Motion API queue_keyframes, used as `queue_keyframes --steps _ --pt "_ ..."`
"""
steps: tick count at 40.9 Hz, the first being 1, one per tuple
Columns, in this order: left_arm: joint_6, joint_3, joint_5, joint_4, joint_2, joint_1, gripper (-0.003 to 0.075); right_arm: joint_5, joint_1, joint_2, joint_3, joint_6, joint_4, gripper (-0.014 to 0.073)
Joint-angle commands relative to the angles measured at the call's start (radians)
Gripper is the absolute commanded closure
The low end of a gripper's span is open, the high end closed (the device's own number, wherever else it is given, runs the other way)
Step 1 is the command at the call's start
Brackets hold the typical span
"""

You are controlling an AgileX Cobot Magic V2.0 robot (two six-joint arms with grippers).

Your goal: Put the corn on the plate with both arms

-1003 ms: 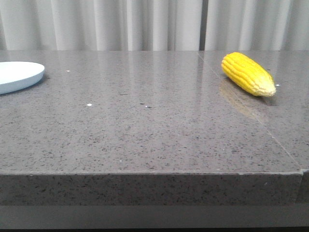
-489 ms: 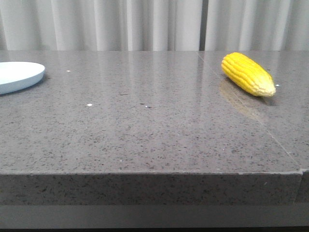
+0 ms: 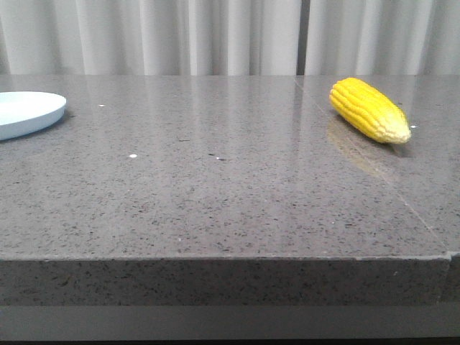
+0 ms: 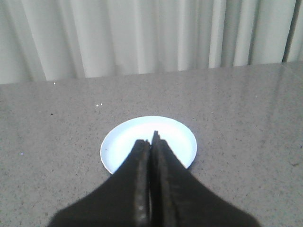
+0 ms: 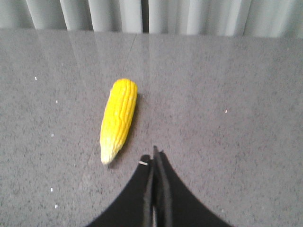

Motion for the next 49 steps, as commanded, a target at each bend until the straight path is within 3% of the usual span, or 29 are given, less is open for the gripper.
queue_keyframes --steps 1,8,11,13,18,22,24,27,41,49 --pt "0.000 -0.030 -0.055 -0.010 0.023 0.002 0.0741 -0.034 -0.001 0.024 -0.021 -0.006 -0.006 0.0680" --pt "0.000 -0.029 -0.039 -0.022 0.027 0.002 0.0740 0.002 -0.001 0.050 -0.018 -0.006 -0.006 0.0669" --pt "0.000 -0.029 -0.034 -0.023 0.027 0.002 0.0738 0.012 -0.001 0.057 -0.017 -0.006 -0.006 0.0592" --pt "0.000 -0.029 -0.035 -0.023 0.027 0.002 0.0716 0.015 -0.001 0.059 -0.015 -0.006 -0.006 0.0482" --pt "0.000 -0.029 -0.030 -0.023 0.027 0.002 0.0514 0.016 -0.001 0.062 -0.015 -0.006 -0.006 0.0172" --pt "0.000 -0.029 -0.020 -0.023 0.027 0.002 0.0269 0.024 -0.001 0.063 -0.015 -0.006 -0.006 0.0078" --pt "0.000 -0.029 -0.008 -0.023 0.027 0.002 0.0192 0.027 -0.001 0.063 -0.015 -0.006 -0.006 0.0079" --pt "0.000 -0.029 0.013 -0.023 0.029 0.002 0.0148 0.022 -0.001 0.063 -0.015 -0.006 -0.006 0.0085" --pt "0.000 -0.176 0.307 0.003 0.215 0.002 0.0155 -0.003 -0.001 0.063 -0.015 -0.006 -0.006 0.0085" --pt "0.000 -0.231 0.334 0.007 0.360 0.002 0.0155 -0.003 -0.001 0.063 -0.015 -0.006 -0.006 0.0085"
